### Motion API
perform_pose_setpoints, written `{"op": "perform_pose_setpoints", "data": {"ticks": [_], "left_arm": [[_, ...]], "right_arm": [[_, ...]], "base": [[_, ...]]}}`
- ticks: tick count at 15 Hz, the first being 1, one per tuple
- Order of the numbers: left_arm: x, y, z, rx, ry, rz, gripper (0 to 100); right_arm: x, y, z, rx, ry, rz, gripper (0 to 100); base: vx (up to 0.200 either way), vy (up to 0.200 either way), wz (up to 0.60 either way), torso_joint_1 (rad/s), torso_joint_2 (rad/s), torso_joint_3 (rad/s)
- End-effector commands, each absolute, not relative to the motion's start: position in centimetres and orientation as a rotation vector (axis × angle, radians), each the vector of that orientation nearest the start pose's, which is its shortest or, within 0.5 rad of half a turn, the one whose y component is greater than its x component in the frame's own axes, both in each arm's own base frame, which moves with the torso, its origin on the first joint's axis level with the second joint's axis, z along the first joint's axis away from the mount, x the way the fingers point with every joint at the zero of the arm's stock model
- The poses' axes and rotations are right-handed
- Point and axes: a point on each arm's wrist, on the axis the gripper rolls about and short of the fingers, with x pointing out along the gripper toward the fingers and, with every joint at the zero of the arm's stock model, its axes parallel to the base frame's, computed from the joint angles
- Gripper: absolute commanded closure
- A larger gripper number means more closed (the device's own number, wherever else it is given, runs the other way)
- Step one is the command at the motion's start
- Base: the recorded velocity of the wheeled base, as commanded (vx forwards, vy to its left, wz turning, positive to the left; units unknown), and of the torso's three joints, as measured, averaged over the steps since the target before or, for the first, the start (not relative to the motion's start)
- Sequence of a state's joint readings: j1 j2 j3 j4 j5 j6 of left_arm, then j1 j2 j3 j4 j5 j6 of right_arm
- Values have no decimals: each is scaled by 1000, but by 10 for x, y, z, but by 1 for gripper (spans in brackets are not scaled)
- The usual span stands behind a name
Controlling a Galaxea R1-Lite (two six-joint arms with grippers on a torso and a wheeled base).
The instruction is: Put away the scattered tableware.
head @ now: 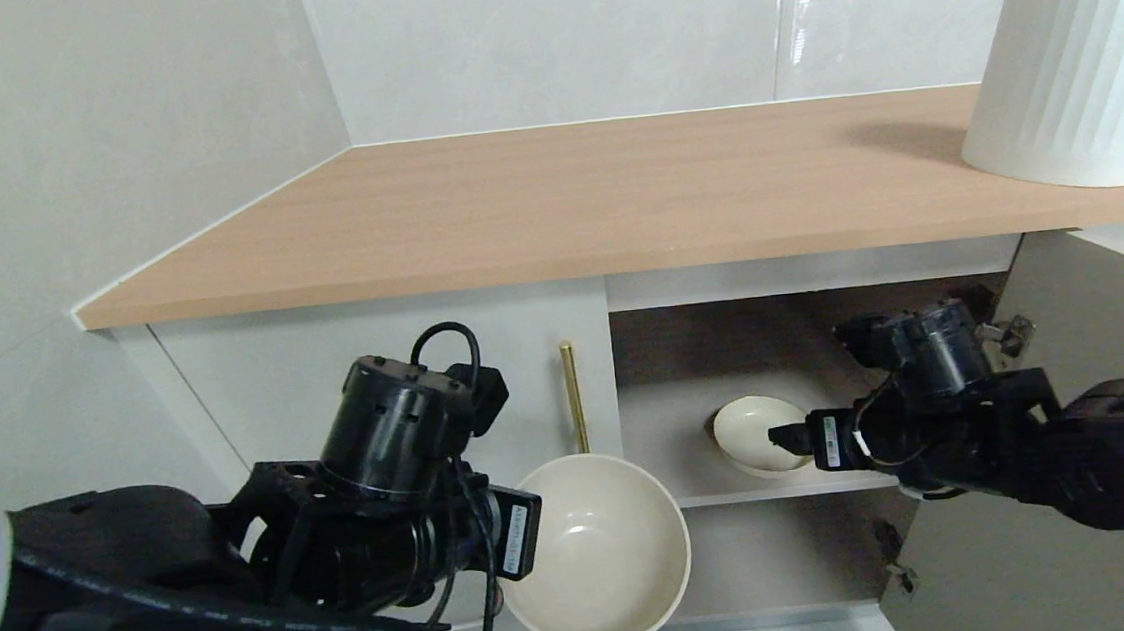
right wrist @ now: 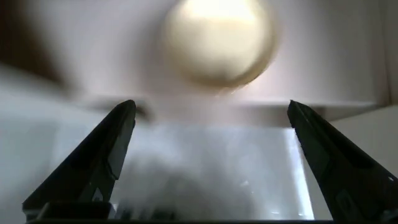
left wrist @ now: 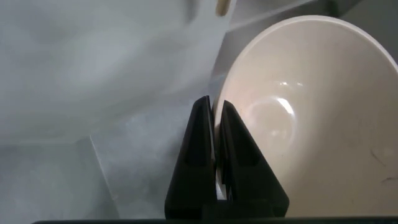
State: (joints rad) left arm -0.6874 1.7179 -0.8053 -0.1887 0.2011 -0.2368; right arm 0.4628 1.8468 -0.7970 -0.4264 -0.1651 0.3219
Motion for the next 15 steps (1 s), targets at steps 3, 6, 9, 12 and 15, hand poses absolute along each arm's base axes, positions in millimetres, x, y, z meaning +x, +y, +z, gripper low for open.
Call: {"op": "perform_pose_setpoints", "data": {"ticks": [3, 6, 9, 12, 15], "left_arm": [[225, -203, 105, 169, 747, -379, 100], [225, -208, 104, 164, 729, -394, 100], [223, -211, 105, 151, 705, -401, 100], [223, -212, 107, 137, 681, -408, 100], [220, -214, 109, 111, 641, -426, 100]], "right_arm": [[182, 155, 185, 66, 663, 583, 0], [177, 163, 178, 39, 712, 620, 0], [177, 171, 169, 17, 748, 637, 0], [186, 180, 150, -6, 816, 615, 0], [191, 185, 141, 6, 852, 595, 0]], "base": [[0, 0, 0, 0, 0, 0], [0, 0, 0, 0, 0, 0], [0, 0, 0, 0, 0, 0], [0, 0, 0, 0, 0, 0], [0, 0, 0, 0, 0, 0]]}}
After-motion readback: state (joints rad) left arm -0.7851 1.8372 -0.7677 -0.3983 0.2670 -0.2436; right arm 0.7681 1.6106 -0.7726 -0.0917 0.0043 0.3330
